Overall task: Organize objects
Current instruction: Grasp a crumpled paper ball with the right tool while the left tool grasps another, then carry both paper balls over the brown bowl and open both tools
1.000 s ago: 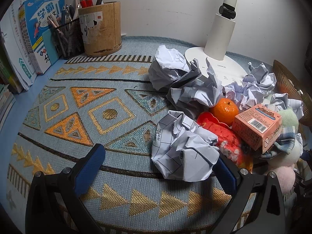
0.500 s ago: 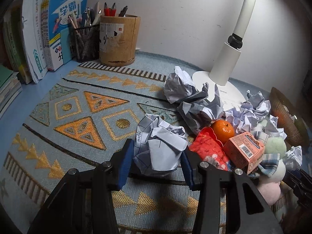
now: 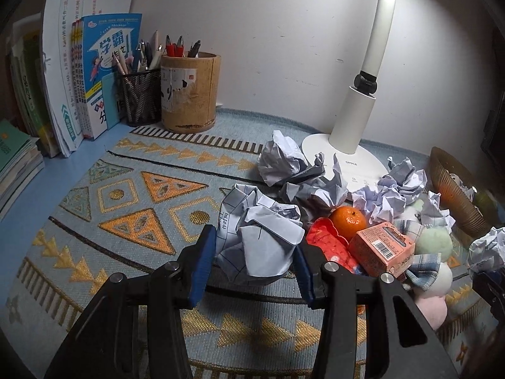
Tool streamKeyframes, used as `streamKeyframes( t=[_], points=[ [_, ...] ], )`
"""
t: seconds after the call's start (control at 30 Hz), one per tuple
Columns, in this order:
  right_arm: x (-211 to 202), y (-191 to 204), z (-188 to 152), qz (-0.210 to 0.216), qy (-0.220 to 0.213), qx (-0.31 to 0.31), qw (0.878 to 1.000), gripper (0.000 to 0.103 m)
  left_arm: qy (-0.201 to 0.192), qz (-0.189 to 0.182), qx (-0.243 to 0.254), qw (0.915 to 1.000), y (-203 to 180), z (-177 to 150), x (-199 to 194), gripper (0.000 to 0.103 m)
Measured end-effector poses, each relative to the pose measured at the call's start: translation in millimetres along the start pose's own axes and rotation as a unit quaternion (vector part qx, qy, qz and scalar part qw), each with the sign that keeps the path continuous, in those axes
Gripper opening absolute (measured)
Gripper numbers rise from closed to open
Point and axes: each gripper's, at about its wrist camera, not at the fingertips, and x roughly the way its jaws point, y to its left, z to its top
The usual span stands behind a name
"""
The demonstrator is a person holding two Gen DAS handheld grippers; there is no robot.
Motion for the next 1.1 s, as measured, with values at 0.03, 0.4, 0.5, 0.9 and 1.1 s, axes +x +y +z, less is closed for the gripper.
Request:
streamKeyframes(
  t=[0.03,0.4,0.5,0.9,1.1],
  points=[
    [1,0,0,0.0,0.002,0.001,1.0,0.04,0.0,0.0,0.003,1.0,-1,0,0,0.044],
    [4,-14,0,0.001,0.008,0.034,0.999,0.04,0.004,0.006,0.0,1.0,-1,-1,2,0.044],
    [2,-15,0,0.004,0.004,0.037,0.999,0.04,0.0,0.007,-0.001,1.0,-1,-1,0,0.044],
    [-13,-45,4,0.023,-0.02,0.083,0.996,0.04,-0.06,0.028,-0.008,0.9978,-22,-1,-36,0.044],
    [-64,-101,58,-0.013,-0.064,0.096,0.993,0.04,-0.101,-0.055,0.079,0.9903,-131,42,-55,0.044]
  ],
)
